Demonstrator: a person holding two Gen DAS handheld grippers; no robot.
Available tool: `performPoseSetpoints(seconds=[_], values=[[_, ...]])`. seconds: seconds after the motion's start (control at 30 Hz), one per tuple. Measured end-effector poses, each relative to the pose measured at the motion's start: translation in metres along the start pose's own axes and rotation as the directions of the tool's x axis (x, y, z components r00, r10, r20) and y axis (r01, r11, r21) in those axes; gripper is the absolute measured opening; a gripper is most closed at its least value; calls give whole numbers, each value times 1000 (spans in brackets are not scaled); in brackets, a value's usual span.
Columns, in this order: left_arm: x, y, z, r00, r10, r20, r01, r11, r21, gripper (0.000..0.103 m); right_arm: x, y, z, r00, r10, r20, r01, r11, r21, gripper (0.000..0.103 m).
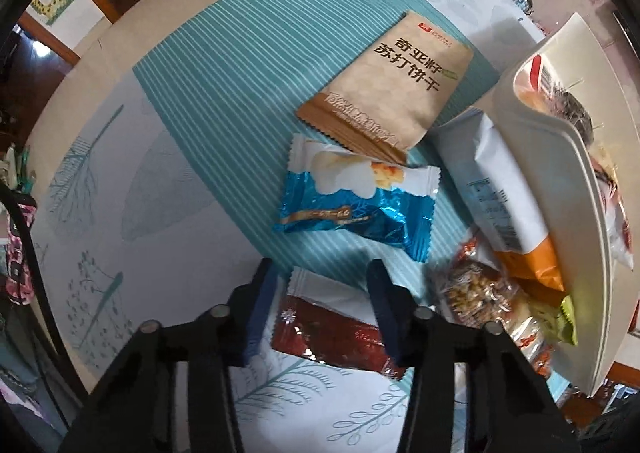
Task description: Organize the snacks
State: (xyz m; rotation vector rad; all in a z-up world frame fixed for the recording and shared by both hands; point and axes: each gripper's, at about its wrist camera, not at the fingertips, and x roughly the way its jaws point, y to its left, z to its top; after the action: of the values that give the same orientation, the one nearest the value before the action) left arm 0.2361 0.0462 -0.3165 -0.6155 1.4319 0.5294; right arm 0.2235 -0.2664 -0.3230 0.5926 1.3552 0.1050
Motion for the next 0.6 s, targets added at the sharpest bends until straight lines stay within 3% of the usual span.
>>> performPoseSetpoints(seconds=[0.2,0.33,0.43,0.5,0.6], values=[[-3,10,-2,1000,-8,-3,8,1000,4,23,-2,-2,-2,1000,-6,11,6,1000,-4,55],[-9,18,-1,999,-43,-8,43,999,28,23,-5,-4,-5,1000,-24,20,24,1000,-19,54],[-22,20,1,997,-75,34,71,991,112,41,-8,-6,-8,999,-29,25,30,999,-28,54],[-33,17,0,993,-95,67,81,979,186,59,-11,-8,-10,999,-32,28,33,999,-36,54],[-49,8,-4,984,-147,100,110,946,305,68,-15,-11,-13,999,-42,32,43,998,-56,54]])
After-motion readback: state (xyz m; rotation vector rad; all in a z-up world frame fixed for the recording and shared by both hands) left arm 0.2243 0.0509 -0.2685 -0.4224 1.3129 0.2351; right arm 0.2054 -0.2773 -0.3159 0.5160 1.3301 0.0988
